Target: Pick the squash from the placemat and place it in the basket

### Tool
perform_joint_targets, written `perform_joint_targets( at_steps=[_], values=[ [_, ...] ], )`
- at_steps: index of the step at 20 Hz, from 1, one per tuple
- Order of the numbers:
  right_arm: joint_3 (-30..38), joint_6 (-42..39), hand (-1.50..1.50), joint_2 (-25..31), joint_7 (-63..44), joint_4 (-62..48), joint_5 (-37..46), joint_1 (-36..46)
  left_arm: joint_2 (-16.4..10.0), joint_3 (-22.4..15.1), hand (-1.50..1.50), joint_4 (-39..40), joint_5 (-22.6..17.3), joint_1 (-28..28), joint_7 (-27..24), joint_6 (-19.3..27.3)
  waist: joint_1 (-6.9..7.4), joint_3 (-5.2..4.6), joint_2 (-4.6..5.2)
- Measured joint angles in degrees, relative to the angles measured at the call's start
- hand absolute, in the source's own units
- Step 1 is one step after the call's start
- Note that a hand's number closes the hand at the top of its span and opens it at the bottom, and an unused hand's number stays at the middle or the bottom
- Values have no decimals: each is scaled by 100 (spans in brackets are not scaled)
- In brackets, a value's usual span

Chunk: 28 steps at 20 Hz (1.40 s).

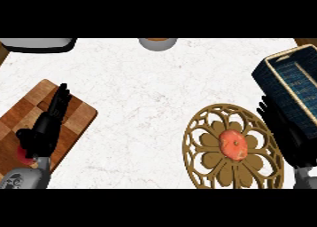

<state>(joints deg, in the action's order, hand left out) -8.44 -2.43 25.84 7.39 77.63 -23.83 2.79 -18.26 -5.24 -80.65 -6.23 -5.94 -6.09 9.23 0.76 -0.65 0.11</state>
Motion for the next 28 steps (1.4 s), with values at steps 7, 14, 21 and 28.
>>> perform_joint_targets(
  at_steps=[7,14,21,28],
  values=[
    [-305,-2131,150,-430,605,-38,-921,1033,-148,-139,0,147,134,-208,457,-131,282,135,81],
    [-243,-3740,-150,-684,1910,841,-1376,884,-190,-162,0,298,164,-394,1178,-105,-28,109,8],
    [758,-3420,-150,562,2068,1070,20,1218,-233,-148,0,308,213,-517,1508,-108,-93,81,2],
    [831,-3611,-150,2171,2243,1239,1501,1611,-200,-203,0,283,245,-590,1619,-140,12,82,29]
  ],
)
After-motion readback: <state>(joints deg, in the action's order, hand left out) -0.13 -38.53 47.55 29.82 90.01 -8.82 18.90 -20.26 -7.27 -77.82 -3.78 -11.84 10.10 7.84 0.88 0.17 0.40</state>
